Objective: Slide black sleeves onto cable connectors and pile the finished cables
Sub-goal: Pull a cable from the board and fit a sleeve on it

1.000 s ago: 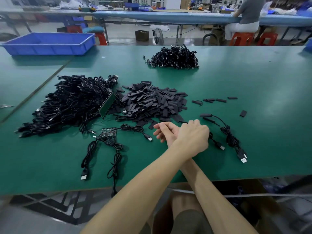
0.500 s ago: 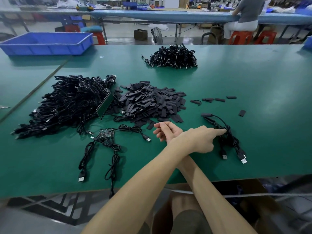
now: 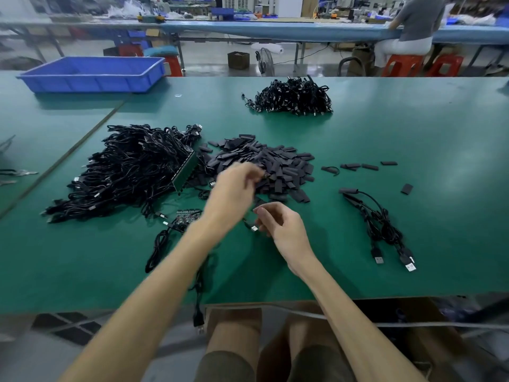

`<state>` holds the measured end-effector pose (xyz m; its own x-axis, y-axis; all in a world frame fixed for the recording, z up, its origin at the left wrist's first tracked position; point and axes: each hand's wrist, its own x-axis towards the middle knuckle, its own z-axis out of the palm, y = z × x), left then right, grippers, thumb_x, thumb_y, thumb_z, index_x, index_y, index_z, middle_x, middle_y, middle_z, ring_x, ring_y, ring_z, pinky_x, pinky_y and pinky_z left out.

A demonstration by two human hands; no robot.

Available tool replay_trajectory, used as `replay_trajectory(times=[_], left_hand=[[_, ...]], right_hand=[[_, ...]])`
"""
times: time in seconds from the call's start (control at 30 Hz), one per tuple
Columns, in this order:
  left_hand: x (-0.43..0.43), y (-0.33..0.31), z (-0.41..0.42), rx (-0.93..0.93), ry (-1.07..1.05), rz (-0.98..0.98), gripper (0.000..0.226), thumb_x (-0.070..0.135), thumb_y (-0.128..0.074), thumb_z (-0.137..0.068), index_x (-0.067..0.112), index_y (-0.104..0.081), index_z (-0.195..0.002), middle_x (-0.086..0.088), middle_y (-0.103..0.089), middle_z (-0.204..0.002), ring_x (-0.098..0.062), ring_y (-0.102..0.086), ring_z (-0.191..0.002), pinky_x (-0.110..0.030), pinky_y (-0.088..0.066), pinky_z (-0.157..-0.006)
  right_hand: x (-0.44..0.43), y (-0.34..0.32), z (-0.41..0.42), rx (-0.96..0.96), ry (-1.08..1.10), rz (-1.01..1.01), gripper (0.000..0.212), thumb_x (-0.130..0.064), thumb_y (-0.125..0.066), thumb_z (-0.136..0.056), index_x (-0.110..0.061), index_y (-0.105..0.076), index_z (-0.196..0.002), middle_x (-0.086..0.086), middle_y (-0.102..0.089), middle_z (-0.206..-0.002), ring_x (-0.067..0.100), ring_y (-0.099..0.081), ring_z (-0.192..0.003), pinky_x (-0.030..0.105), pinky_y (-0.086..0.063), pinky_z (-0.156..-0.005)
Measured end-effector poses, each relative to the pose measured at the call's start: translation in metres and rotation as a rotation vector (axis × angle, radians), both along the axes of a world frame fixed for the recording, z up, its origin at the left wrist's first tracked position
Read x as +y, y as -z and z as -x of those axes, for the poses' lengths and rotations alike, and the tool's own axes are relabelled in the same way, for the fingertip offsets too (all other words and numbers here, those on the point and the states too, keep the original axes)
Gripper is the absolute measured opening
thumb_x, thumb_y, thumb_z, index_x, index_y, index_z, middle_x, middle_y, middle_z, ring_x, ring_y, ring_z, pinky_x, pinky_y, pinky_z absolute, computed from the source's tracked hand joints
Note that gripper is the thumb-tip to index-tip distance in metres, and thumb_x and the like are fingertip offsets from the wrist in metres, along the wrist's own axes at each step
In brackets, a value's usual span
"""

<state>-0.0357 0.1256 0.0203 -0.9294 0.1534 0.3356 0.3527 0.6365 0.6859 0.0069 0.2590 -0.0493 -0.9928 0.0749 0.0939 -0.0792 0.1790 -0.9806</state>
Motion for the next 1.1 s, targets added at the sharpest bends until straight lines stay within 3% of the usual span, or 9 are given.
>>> replay_trajectory(times=[0.1, 0.23, 0.33, 0.43, 0.6, 0.77, 0.87, 0.97, 1.1], left_hand=[[-0.065, 0.007, 0.011, -0.117, -0.128, 0.286, 0.023, 0.000, -0.059, -0.096, 0.013, -0.071, -0.110, -0.004, -0.065, -0.110, -0.023, -0.065, -0.101, -0.041, -0.052, -0.098], [-0.107, 0.019, 0.009, -0.360, -0.118, 0.546, 0.030, 0.027, -0.077, -0.090, 0.022, -0.068, -0.119, 0.001, -0.062, -0.117, -0.025, -0.059, -0.116, -0.050, -0.047, -0.102], [-0.108, 0.027, 0.009, -0.350, -0.116, 0.450, 0.024, 0.023, -0.078, -0.090, 0.025, -0.072, -0.113, 0.007, -0.055, -0.106, -0.026, -0.055, -0.120, -0.050, -0.038, -0.108], [-0.106, 0.034, 0.012, -0.317, -0.177, 0.416, 0.015, 0.017, -0.077, -0.090, 0.025, -0.074, -0.102, 0.003, -0.054, -0.120, -0.027, -0.050, -0.123, -0.048, -0.025, -0.109], [-0.114, 0.037, 0.011, -0.253, -0.158, 0.279, 0.020, 0.014, -0.078, -0.088, 0.032, -0.068, -0.088, 0.002, -0.057, -0.107, -0.022, -0.050, -0.101, -0.043, -0.034, -0.098], [-0.129, 0.037, 0.007, -0.308, 0.016, -0.041, 0.024, -0.006, -0.069, -0.090, 0.018, -0.067, -0.086, 0.002, -0.067, -0.082, -0.008, -0.060, -0.071, -0.023, -0.047, -0.069], [-0.139, 0.036, 0.006, -0.305, 0.084, -0.019, 0.033, -0.019, -0.060, -0.089, 0.012, -0.069, -0.084, 0.001, -0.073, -0.082, -0.006, -0.065, -0.073, -0.015, -0.050, -0.069], [-0.145, 0.033, 0.006, -0.276, 0.135, 0.096, 0.047, -0.027, -0.049, -0.086, 0.013, -0.068, -0.069, -0.002, -0.073, -0.093, -0.016, -0.069, -0.094, -0.020, -0.054, -0.086], [-0.143, 0.032, 0.006, -0.210, 0.114, 0.226, 0.056, -0.026, -0.044, -0.082, 0.017, -0.071, -0.059, 0.003, -0.069, -0.102, -0.013, -0.064, -0.097, -0.031, -0.052, -0.090]], right_hand=[[0.000, 0.006, 0.003, 0.069, -0.032, -0.107, 0.013, -0.020, -0.072, -0.096, -0.021, -0.072, -0.109, -0.003, -0.068, -0.108, -0.004, -0.061, -0.090, 0.009, -0.044, -0.078], [-0.005, 0.006, 0.000, 0.026, -0.198, -0.387, 0.049, -0.025, -0.081, -0.088, -0.025, -0.062, -0.133, -0.007, -0.055, -0.117, 0.006, -0.055, -0.104, 0.019, -0.043, -0.088], [-0.007, 0.005, -0.002, 0.045, -0.183, -0.443, 0.047, -0.020, -0.079, -0.089, -0.025, -0.063, -0.133, -0.009, -0.059, -0.110, 0.009, -0.058, -0.098, 0.026, -0.045, -0.089], [-0.003, 0.005, -0.003, 0.041, -0.182, -0.375, 0.042, -0.019, -0.080, -0.088, -0.027, -0.066, -0.127, -0.012, -0.066, -0.104, 0.006, -0.061, -0.085, 0.025, -0.047, -0.083], [-0.002, 0.000, -0.004, 0.014, -0.246, -0.128, 0.037, -0.032, -0.085, -0.085, -0.031, -0.072, -0.120, -0.008, -0.076, -0.100, 0.004, -0.060, -0.070, 0.012, -0.043, -0.067], [-0.001, -0.005, -0.007, -0.004, -0.321, 0.062, 0.045, -0.051, -0.076, -0.082, -0.025, -0.074, -0.118, 0.006, -0.079, -0.089, 0.016, -0.070, -0.077, 0.033, -0.056, -0.094], [-0.001, -0.005, -0.007, -0.009, -0.264, 0.085, 0.043, -0.057, -0.059, -0.092, -0.024, -0.075, -0.116, 0.005, -0.080, -0.090, 0.018, -0.072, -0.075, 0.034, -0.050, -0.096], [-0.002, -0.004, -0.007, -0.023, -0.230, 0.043, 0.049, -0.061, -0.049, -0.097, -0.023, -0.076, -0.112, 0.004, -0.080, -0.087, 0.017, -0.073, -0.074, 0.030, -0.045, -0.088], [-0.002, -0.001, -0.006, -0.024, -0.225, 0.043, 0.050, -0.062, -0.051, -0.096, -0.020, -0.076, -0.107, 0.006, -0.079, -0.085, 0.019, -0.072, -0.073, 0.047, -0.053, -0.099]])
